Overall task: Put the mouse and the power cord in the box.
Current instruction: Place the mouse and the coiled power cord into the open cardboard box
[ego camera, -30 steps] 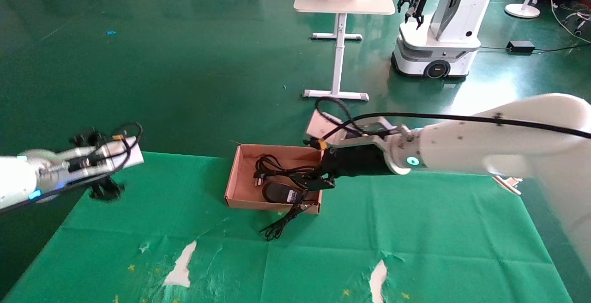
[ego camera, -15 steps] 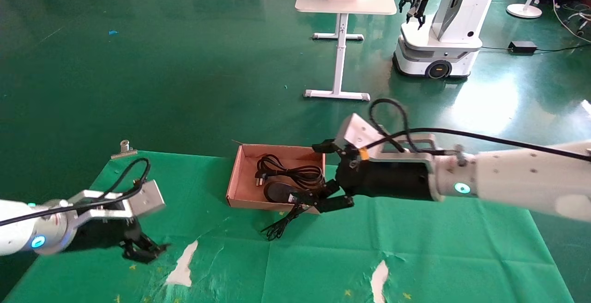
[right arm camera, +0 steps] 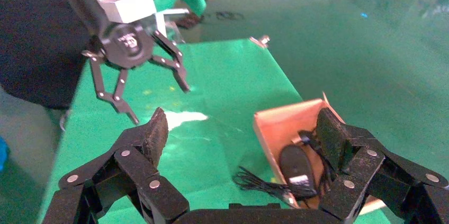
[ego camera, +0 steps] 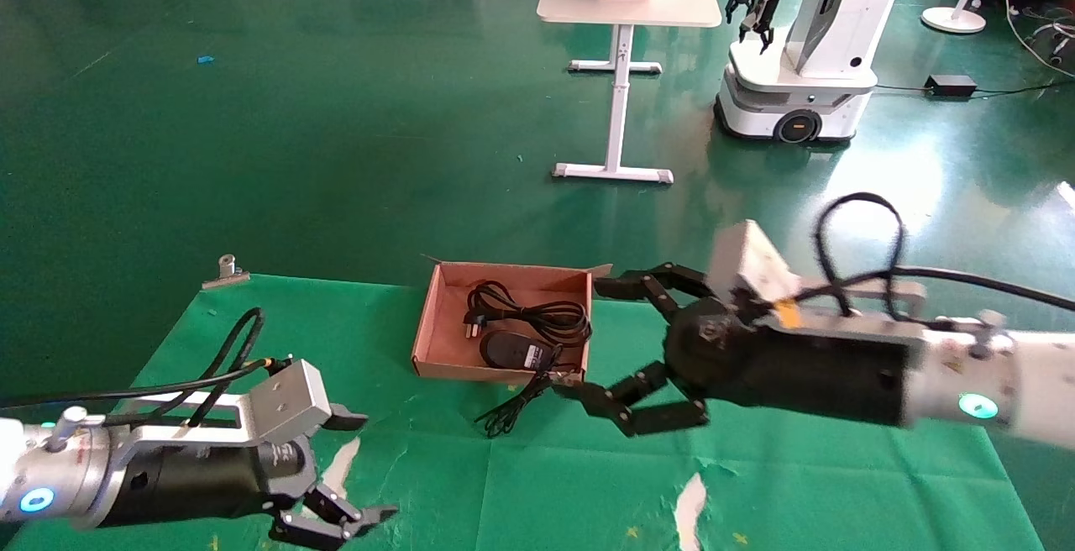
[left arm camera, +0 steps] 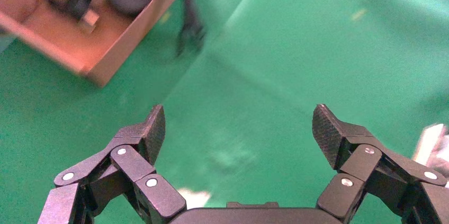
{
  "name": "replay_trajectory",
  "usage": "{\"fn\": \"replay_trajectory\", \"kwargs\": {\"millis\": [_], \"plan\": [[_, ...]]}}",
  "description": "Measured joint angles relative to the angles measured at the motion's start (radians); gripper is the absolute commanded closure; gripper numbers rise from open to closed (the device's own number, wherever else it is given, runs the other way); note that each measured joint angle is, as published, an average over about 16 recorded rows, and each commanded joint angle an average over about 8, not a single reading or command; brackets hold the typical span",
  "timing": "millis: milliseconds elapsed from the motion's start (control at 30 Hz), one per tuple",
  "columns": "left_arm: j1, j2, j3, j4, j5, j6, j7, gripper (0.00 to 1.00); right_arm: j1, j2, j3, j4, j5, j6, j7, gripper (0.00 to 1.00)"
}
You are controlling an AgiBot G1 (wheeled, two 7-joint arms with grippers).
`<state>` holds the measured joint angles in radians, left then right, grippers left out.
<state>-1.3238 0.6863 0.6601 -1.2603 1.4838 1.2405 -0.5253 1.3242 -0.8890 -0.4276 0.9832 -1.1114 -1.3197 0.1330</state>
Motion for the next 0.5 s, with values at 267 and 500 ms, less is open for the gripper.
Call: {"fn": "replay_trajectory", "kwargs": {"millis": [267,500], "plan": [[0.079,-0.024,-0.121,-0.008,-0.239,0.081,0.107,0.0,-0.09,0.1,0.053,0.108,0.137,-0.063,0.02,0.0],[0.148,-0.045,-0.226,-0.014,-0.447,0.151,0.2,0.0,-0.168,0.187,0.1,0.202,0.256,-0.118,0.037,0.0]]}}
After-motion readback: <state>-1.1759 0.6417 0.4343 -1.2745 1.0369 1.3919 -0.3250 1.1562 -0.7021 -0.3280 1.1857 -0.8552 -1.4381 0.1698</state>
